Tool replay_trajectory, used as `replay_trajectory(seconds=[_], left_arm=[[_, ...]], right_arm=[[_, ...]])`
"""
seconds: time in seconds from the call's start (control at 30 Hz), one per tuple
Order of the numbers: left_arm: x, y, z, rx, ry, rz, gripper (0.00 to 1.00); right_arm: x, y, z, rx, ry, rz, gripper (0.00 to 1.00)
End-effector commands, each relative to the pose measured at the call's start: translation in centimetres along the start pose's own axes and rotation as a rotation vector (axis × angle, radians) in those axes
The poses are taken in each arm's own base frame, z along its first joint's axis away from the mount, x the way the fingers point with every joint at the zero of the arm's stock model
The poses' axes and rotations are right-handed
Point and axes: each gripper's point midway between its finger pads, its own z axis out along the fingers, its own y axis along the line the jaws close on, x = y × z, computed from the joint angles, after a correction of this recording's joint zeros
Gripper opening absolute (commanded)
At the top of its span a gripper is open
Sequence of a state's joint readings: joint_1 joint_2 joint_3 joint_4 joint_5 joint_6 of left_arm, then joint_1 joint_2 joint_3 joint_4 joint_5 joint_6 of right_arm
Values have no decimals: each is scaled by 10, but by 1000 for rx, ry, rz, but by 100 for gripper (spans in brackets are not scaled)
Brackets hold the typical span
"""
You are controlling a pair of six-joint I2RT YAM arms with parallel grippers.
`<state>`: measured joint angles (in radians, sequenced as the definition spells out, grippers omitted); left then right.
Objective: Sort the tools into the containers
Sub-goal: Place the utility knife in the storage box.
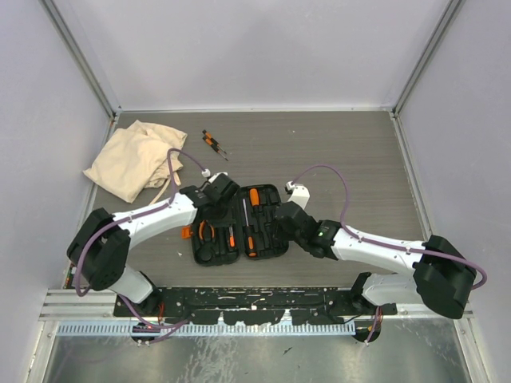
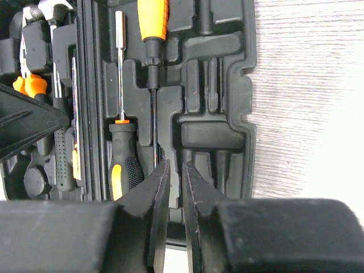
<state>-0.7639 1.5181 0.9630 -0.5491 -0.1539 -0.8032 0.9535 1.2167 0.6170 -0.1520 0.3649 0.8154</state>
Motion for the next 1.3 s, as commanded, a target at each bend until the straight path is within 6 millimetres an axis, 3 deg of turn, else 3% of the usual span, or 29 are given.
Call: replay_trajectory(seconds=[0.0, 0.77, 1.27], left_arm=[[-21, -18, -2, 42, -66, -10, 17], [-16, -20, 13, 34, -34, 0, 7], [-3, -7, 27, -45, 25, 17, 0]], right_arm=[[-13, 9, -2, -24, -43, 37, 21], [-8, 7, 0, -20, -27, 44, 20], [-5, 6, 2, -13, -16, 44, 20]])
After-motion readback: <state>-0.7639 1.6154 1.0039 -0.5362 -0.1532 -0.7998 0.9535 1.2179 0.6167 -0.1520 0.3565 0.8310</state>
